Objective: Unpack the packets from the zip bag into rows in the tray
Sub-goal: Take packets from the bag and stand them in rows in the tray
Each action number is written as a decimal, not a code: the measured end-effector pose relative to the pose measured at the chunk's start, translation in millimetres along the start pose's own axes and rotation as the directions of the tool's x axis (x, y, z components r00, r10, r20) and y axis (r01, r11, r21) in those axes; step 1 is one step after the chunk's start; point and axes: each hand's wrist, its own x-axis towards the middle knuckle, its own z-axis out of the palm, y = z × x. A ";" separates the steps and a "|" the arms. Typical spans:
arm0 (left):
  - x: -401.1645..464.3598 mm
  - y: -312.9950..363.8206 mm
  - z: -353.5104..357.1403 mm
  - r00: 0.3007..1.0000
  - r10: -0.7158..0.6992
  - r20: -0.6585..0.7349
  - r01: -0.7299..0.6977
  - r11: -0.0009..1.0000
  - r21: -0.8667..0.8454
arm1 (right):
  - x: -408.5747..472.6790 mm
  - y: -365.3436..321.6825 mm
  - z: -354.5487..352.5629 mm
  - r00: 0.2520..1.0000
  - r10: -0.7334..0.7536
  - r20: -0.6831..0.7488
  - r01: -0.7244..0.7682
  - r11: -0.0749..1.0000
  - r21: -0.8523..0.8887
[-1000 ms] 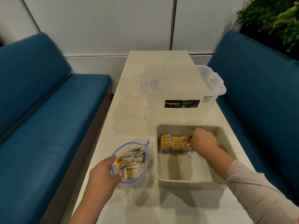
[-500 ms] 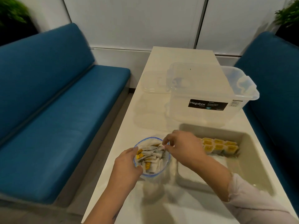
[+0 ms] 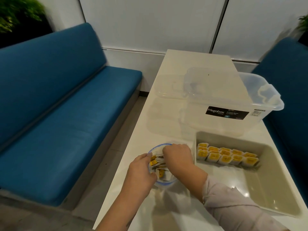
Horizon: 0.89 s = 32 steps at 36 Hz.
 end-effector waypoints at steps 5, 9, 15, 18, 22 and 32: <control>2.3 -1.1 -1.1 1.000 -0.001 0.000 0.001 1.000 -0.008 | -9.8 6.9 0.0 0.991 -0.031 -0.128 0.035 0.999 0.027; 3.3 -1.7 -0.6 1.000 0.011 -0.001 -0.011 1.000 -0.001 | -17.7 9.3 2.2 0.993 -0.074 -0.092 0.077 0.997 0.030; 5.8 -1.0 -0.4 1.000 0.012 0.009 -0.012 1.000 -0.008 | -18.1 18.7 -3.4 0.999 -0.026 0.022 0.022 0.986 0.164; 5.7 -2.1 0.8 1.000 0.016 0.017 -0.016 1.000 -0.025 | -12.0 25.7 -7.2 0.997 0.070 -0.041 -0.062 0.984 0.169; 6.1 -2.5 1.8 1.000 0.013 0.020 -0.013 1.000 -0.027 | -5.4 23.7 -5.2 0.997 0.078 -0.001 -0.078 0.995 0.063; 7.5 -1.6 1.8 1.000 0.018 0.017 -0.018 1.000 -0.008 | 6.9 3.2 14.6 0.994 0.078 0.071 -0.081 0.996 0.044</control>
